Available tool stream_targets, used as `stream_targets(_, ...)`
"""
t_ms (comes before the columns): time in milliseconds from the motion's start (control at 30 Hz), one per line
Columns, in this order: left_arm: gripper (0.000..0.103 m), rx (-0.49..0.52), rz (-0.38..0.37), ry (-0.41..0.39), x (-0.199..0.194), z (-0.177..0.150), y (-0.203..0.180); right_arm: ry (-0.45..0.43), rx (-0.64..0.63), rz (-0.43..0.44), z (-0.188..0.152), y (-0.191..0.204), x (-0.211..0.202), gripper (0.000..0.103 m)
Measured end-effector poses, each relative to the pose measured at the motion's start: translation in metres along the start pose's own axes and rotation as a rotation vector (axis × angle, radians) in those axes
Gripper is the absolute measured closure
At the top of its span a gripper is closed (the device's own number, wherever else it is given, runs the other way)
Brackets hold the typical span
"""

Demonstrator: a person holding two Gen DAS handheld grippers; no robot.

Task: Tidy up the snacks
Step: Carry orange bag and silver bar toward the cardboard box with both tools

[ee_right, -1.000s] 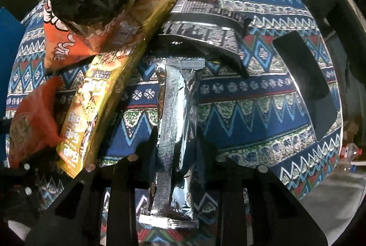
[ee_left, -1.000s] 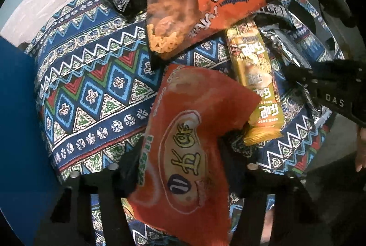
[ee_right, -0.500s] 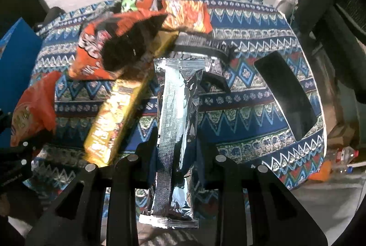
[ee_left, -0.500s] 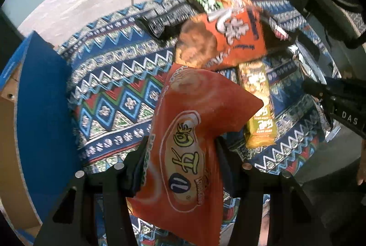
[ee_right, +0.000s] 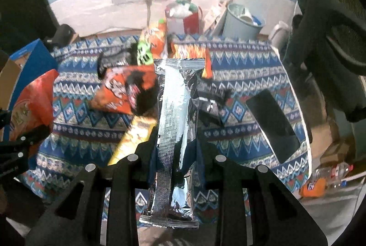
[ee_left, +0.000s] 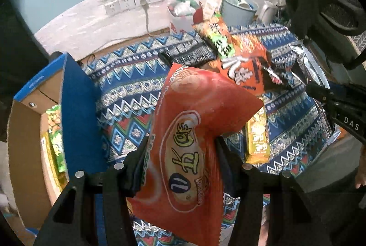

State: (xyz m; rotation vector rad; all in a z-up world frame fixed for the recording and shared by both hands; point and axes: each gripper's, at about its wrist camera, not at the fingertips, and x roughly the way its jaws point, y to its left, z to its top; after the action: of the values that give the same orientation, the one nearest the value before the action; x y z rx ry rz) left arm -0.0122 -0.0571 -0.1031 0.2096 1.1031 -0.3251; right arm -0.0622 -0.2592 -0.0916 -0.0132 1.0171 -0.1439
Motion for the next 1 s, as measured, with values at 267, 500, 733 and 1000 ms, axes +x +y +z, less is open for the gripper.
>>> stream_targets(267,0.047,-0.017,0.031,-0.073,-0.026,0.008,0.012,-0.067,-0.023,0.03,0.019,0.017,-0.02,0.077)
stream_targets(500,0.047,-0.025,0.073,-0.114,-0.04,0.012,0.022,-0.125,-0.054,0.092,0.033,0.04,-0.037,0.077)
stream_targets(733,0.047,-0.051,0.079,-0.149,-0.058,0.012,0.038,-0.17,-0.094,0.135,0.047,0.067,-0.048,0.077)
stream_targets(1000,0.047,-0.102,0.07,-0.171,-0.073,0.009,0.064,-0.186,-0.142,0.18,0.057,0.101,-0.055,0.077)
